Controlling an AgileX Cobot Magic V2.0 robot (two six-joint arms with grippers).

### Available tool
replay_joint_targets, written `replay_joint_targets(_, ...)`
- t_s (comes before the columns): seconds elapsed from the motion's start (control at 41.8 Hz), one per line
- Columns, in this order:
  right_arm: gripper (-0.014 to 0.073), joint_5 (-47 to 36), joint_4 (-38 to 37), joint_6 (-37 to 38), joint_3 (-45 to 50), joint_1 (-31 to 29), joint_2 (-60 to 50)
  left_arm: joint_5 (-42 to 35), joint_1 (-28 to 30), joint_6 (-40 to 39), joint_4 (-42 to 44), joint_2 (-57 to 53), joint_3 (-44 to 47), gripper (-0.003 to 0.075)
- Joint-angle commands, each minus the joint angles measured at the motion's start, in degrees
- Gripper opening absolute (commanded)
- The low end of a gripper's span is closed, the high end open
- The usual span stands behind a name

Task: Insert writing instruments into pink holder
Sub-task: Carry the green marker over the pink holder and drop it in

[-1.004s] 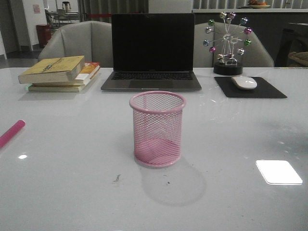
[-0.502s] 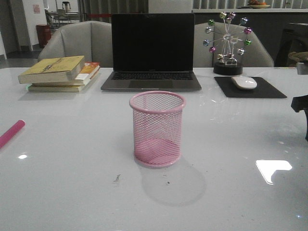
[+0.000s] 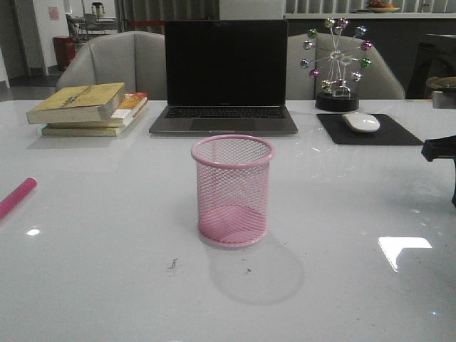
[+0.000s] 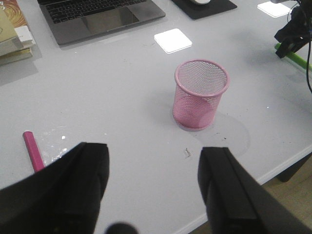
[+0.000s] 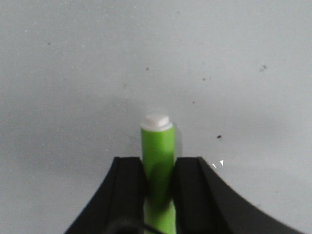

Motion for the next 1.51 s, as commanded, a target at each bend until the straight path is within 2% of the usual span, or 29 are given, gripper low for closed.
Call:
replay_joint_targets(0.0,0.0216,-0.8,0.8,-0.7,-1.2,-0.3,-2.9,-4.7,-0.4,-0.1,-0.3,0.4,-1.7,0.0452)
replay_joint_targets(0.167,0.0216,-2.1,0.8,-0.7,-1.0,1.1,-8.4,-4.7,-0.4,-0.1,-0.3,0.4,-1.7,0.0452)
replay_joint_targets(0.335,0.0216,-7.9,2.0,-0.7,-0.3,6.8,-19.7,-4.7,-0.4,-0.1,-0.3,0.4,-1.7,0.0452)
replay_joint_targets(0.478,0.0216,-22.4,5.0,-0.7,4.5,14.8,-29.7,-4.7,-0.4,-0.1,-0.3,0.4,-1.7,0.0452)
replay_joint_targets(0.645,0.0216,-46.7,5.3,-0.7,14.4,26.2,-36.0,-4.7,-0.4,-0.1,-0.3,0.4,-1.7,0.0452)
replay_joint_targets(0.789,0.0216,-62.0,4.2,-0.7,21.1,34.9,-35.2,-4.7,-0.4,-0.1,-0.3,0.4,-1.7,0.0452)
replay_joint_targets(0.908,0.0216,-73.3,-0.9,-0.7,24.8,40.2,-31.5,-4.7,-0.4,-0.1,-0.3,0.4,-1.7,0.0452)
replay_joint_targets(1.147,0.0216,-84.8,-3.6,-0.7,25.2,41.2,-20.2,-4.7,-0.4,-0.1,-0.3,0.4,-1.7,0.0452)
replay_joint_targets(1.291,0.0223,-88.4,-3.6,-0.7,25.2,41.2,-15.1,-4.7,-0.4,-0.1,-0.3,0.4,-1.7,0.0452)
replay_joint_targets(1.362,0.0268,-88.5,-3.6,-0.7,25.2,41.2,-13.5,-4.7,-0.4,-0.1,-0.3,0.4,-1.7,0.0452)
replay_joint_targets(1.482,0.044,-88.5,-3.6,-0.6,25.2,41.2,-12.5,-4.7,-0.4,-0.1,-0.3,0.4,-1.7,0.0452)
